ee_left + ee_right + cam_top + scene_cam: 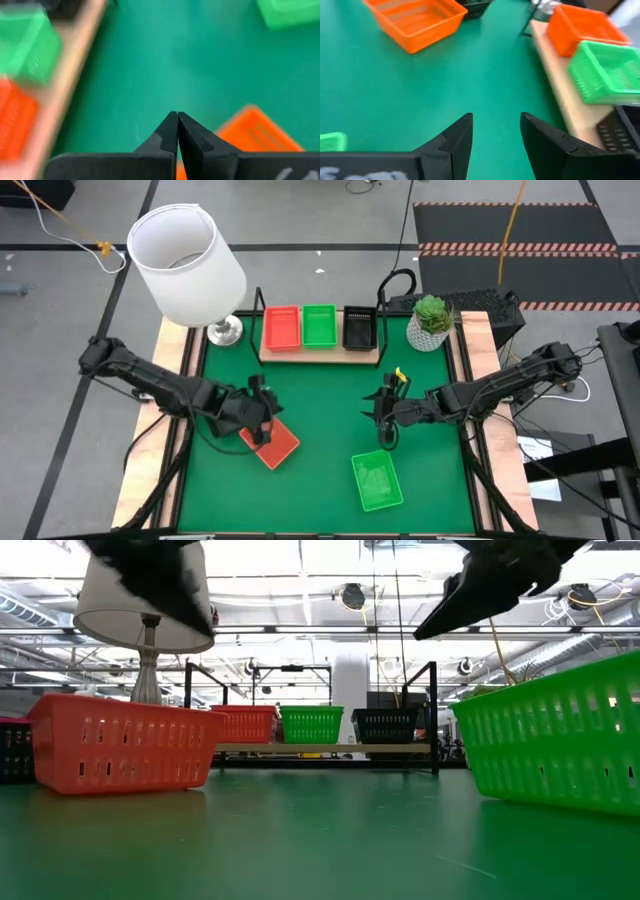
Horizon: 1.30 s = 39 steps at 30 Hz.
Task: Stack baskets on shelf by color
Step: Stack the black bin on the black bin on the shelf
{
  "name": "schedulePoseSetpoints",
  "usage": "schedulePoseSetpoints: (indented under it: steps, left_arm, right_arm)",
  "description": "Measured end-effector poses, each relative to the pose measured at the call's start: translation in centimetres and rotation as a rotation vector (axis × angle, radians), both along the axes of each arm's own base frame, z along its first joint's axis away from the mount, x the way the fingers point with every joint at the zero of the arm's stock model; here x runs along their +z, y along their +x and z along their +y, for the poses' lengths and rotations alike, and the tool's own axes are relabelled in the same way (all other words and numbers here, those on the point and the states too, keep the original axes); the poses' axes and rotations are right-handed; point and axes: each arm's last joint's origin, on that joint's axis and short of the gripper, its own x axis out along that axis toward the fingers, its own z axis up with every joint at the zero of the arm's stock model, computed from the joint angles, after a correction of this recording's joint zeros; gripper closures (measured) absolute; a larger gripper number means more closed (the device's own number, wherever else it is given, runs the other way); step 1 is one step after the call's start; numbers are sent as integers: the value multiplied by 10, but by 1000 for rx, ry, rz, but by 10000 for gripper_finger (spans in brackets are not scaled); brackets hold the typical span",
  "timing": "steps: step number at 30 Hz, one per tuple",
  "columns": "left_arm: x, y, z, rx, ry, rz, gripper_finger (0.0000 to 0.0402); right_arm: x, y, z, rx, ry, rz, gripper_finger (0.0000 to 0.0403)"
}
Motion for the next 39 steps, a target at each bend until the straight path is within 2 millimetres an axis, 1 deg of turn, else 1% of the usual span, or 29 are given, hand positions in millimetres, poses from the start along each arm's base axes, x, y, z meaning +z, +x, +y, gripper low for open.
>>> schedulePoseSetpoints:
  steps: [2, 4, 7, 9, 12, 15, 20, 24, 28, 33, 39]
  left_arm:
    - [-7, -13, -4, 56, -35, 78, 386]
    - [-11, -22, -7, 129, -67, 129, 385]
    - [-17, -38, -10, 227, -63, 231, 385]
    - [-20, -43, -12, 285, -81, 261, 384]
    - [-31, -52, -14, 331, -109, 318, 380]
    - [-40, -61, -20, 349, -158, 375, 356]
    - [-54, -75, -27, 385, -209, 451, 293]
    - [-55, -80, -35, 377, -223, 456, 251]
    - [-55, -83, -40, 371, -233, 451, 226]
    - [-56, -87, -44, 378, -231, 433, 218]
    - [-73, -97, -37, 420, -157, 430, 218]
  right_arm:
    - [1, 1, 1, 25, 39, -6, 243]
    - [0, 1, 2, 40, 63, 0, 243]
    - [1, 1, 3, 48, 72, -7, 243]
    - [1, 2, 3, 60, 58, -12, 243]
    - [3, 3, 3, 74, 45, -29, 243]
    - [3, 3, 3, 82, 32, -22, 243]
    - [2, 2, 3, 95, 13, -13, 243]
    - [2, 2, 3, 110, -12, -8, 243]
    - [2, 2, 3, 121, -28, -5, 243]
    - [3, 3, 2, 132, -47, -2, 243]
    - [3, 3, 3, 136, -53, -2, 243]
